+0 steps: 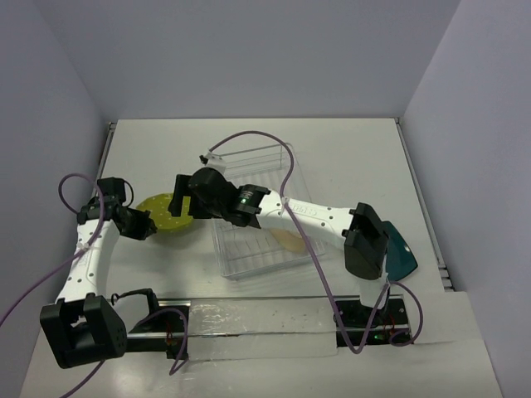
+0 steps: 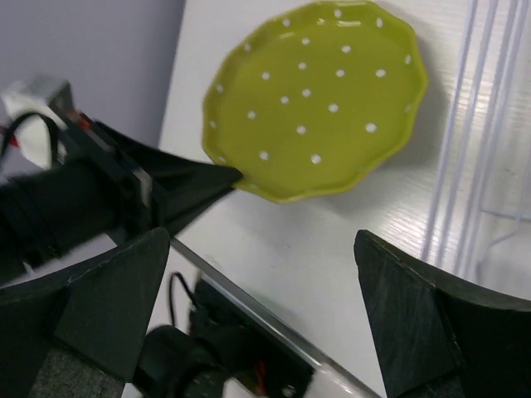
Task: Load the plates into the dish rack
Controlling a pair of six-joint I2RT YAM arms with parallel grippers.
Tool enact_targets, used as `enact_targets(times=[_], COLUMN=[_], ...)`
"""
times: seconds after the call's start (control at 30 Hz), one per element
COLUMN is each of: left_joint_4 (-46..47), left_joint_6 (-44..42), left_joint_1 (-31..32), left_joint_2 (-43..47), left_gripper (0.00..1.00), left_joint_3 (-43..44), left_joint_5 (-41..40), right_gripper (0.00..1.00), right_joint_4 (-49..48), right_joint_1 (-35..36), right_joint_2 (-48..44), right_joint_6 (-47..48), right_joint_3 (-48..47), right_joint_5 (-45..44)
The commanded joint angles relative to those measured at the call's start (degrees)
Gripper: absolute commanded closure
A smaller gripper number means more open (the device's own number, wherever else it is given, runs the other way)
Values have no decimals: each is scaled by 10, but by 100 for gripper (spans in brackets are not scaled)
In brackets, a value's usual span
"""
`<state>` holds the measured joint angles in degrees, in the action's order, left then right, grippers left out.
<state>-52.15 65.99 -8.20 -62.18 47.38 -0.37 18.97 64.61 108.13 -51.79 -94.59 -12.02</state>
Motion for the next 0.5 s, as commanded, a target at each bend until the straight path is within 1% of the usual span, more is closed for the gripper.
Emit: enact_targets(times=[0.0, 0.03, 0.1, 0.13, 0.17, 0.27, 0.4, 0.47], left_joint_4=[35, 36, 36, 31, 17, 12, 18, 16], left_joint_6=[41, 50, 63, 63, 63, 68, 96, 104], left_joint_1=[-2, -3, -4, -6, -9, -11, -11, -11], left_joint_2=[32, 31, 32, 29, 27, 40, 46, 39], left_gripper=[100, 100, 100, 100, 100, 100, 100, 100], left_joint_3=[48, 49, 49, 58, 65, 65, 52, 49], left_joint_5=[58, 58, 63, 62, 50, 44, 41, 44], right_gripper=[0, 0, 0, 0, 0, 0, 0, 0], right_joint_4=[56, 57, 34, 25, 28, 78, 63, 83], right_joint_1=[-7, -10, -20, -23, -24, -21, -18, -14], right_joint_2=[48, 59, 83, 90, 94, 118, 121, 131], right_joint_6=[-122, -146, -197, -205, -203, -198, -230, -238], right_joint_3=[-79, -81, -78, -82, -90, -128, -105, -115], right_joint_5=[-31, -28, 26, 41, 28, 9, 26, 14])
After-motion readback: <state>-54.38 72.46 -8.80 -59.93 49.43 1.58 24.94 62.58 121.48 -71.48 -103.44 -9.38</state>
